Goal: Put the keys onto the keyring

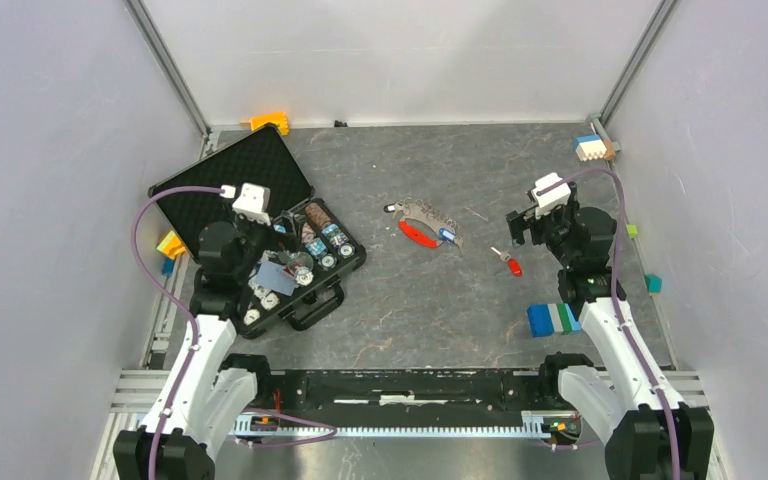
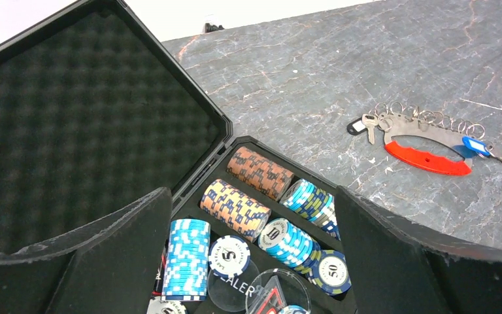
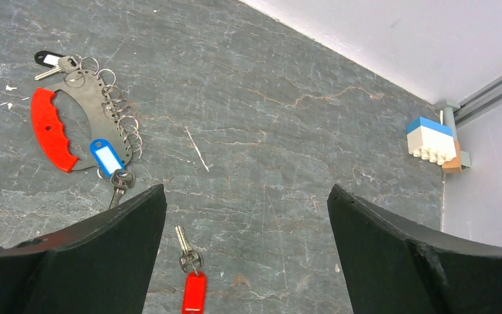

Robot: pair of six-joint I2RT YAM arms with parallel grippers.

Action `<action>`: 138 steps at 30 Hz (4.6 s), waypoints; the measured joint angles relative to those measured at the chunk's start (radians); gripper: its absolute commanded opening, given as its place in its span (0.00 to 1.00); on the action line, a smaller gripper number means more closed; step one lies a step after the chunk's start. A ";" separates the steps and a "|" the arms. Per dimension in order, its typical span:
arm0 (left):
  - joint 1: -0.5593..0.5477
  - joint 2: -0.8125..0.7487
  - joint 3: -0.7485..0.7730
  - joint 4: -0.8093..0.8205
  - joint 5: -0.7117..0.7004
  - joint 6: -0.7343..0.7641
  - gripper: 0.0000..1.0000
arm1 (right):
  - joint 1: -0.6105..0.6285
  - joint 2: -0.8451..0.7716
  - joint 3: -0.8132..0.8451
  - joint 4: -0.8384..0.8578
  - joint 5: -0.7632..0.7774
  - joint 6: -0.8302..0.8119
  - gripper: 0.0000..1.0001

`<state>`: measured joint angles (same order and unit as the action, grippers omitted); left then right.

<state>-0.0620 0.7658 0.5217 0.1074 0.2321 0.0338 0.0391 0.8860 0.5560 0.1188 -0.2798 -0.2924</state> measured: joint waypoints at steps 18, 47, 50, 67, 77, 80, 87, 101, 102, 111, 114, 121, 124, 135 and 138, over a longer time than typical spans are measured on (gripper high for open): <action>0.000 0.003 0.040 -0.090 -0.041 0.054 1.00 | 0.035 0.028 0.008 -0.006 -0.006 -0.042 0.98; 0.002 0.096 0.103 -0.286 0.330 0.177 1.00 | 0.245 0.956 0.642 -0.392 -0.090 -0.151 0.48; 0.002 0.097 0.103 -0.286 0.333 0.177 1.00 | 0.244 0.983 0.670 -0.408 -0.099 -0.163 0.44; 0.002 0.097 0.103 -0.289 0.347 0.177 1.00 | 0.234 1.048 0.702 -0.485 -0.148 -0.212 0.23; 0.002 0.097 0.103 -0.290 0.350 0.177 1.00 | 0.229 1.049 0.711 -0.506 -0.159 -0.224 0.00; 0.002 0.097 0.103 -0.290 0.350 0.177 1.00 | 0.227 1.049 0.728 -0.517 -0.159 -0.230 0.00; 0.002 0.116 0.145 -0.300 0.369 0.182 1.00 | 0.227 0.956 0.736 -0.575 -0.202 -0.262 0.00; -0.152 0.279 0.426 -0.292 0.567 0.130 0.74 | 0.343 0.430 0.655 -0.484 -0.532 -0.242 0.00; -0.191 0.295 0.443 -0.290 0.575 0.128 0.72 | 0.357 0.401 0.632 -0.459 -0.558 -0.224 0.00; -0.466 0.338 0.500 -0.285 0.613 0.145 0.64 | 0.437 0.298 0.436 -0.286 -0.700 -0.142 0.00; -0.510 0.339 0.500 -0.287 0.620 0.164 0.62 | 0.469 0.299 0.411 -0.287 -0.727 -0.153 0.00; -0.555 0.345 0.490 -0.294 0.607 0.239 0.55 | 0.509 0.298 0.406 -0.317 -0.753 -0.234 0.00; -0.584 0.345 0.462 -0.295 0.597 0.275 0.53 | 0.512 0.296 0.390 -0.315 -0.771 -0.243 0.00; -0.610 0.354 0.427 -0.298 0.571 0.353 0.39 | 0.518 0.296 0.352 -0.321 -0.822 -0.264 0.00; -0.613 0.360 0.413 -0.299 0.572 0.367 0.39 | 0.522 0.296 0.352 -0.327 -0.828 -0.271 0.00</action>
<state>-0.6750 1.1255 0.9344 -0.1913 0.8043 0.4007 0.5610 1.1820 0.9077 -0.2081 -1.1080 -0.5636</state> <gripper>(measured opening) 0.392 0.006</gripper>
